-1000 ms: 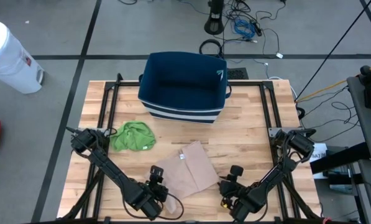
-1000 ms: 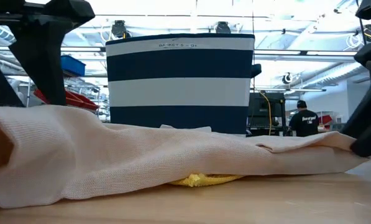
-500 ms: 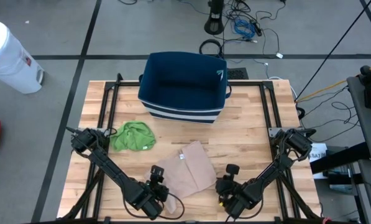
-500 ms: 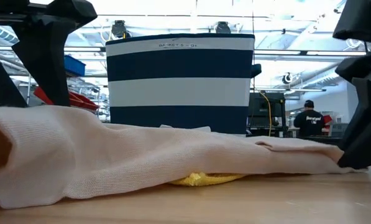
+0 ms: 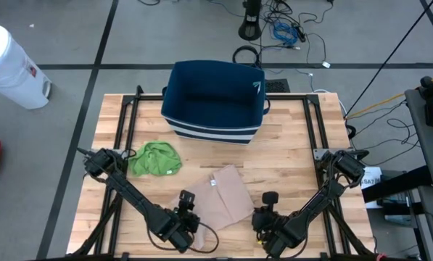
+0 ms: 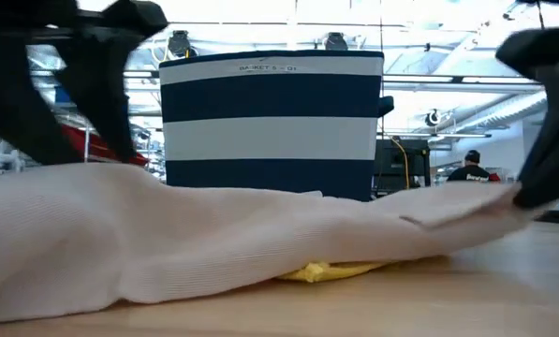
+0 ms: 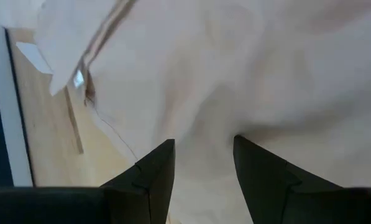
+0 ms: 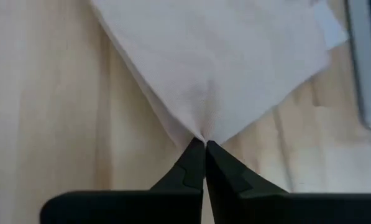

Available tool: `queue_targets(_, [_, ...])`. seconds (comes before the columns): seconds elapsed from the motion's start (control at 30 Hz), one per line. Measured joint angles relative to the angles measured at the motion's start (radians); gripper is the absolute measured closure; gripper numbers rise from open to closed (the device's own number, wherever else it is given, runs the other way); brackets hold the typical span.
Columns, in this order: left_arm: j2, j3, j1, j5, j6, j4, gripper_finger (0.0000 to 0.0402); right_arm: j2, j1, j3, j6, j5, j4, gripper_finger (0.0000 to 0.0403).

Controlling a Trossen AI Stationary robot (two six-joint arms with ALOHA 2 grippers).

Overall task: Fold towel
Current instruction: Fold the brown towel

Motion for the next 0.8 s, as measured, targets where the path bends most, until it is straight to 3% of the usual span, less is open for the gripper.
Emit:
queue_targets(0.23, [0.0,0.0,0.058,0.056,0.11,0.071,0.0232,0.0,0.024,0.047,0.097,-0.142,-0.232,0.0403])
queue_targets(0.47, [0.0,0.0,0.069,0.146,0.15,0.072,0.0232,0.0,0.07,0.047,0.198,-0.293,-0.306,0.0403])
queue_targets(0.8, [0.0,0.0,0.065,0.167,0.145,0.072,0.0232,0.0,0.076,0.047,0.487,-0.277,-0.571,0.0394])
